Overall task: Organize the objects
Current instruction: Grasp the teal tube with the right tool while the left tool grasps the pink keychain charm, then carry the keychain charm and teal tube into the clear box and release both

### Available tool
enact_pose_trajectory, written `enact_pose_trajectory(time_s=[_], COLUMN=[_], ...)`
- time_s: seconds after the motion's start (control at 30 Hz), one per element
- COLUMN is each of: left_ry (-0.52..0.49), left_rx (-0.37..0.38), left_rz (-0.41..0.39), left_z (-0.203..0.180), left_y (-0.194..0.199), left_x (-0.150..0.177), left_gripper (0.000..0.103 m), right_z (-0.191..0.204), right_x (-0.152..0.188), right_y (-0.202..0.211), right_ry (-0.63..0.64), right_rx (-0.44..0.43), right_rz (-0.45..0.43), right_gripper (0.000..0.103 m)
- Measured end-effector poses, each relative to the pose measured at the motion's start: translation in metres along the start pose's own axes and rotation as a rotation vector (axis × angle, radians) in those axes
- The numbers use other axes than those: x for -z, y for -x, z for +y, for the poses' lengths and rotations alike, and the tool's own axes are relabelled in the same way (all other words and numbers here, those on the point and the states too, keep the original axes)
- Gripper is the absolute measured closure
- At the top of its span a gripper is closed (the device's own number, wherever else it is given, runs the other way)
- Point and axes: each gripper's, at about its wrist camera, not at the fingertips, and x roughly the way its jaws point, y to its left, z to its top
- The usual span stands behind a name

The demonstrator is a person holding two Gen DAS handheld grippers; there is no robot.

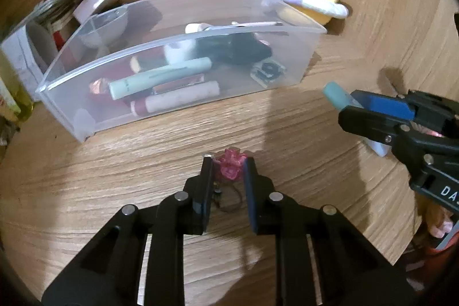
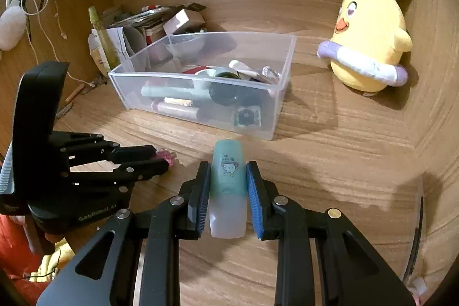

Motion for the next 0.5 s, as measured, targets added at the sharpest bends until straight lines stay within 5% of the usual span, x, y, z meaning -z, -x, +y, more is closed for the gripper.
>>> enact_pose_trajectory(time_s=[0.5], left_ry=[0.093], left_rx=[-0.004], left_rz=[-0.136], left_z=[0.03], left_y=[0.046], left_x=[-0.008], left_gripper=[0.083], right_z=[0.019], right_x=[-0.022], right_y=[-0.003], right_ry=[0.031], right_rx=[-0.004], right_rz=[-0.027], right_gripper=[0.08])
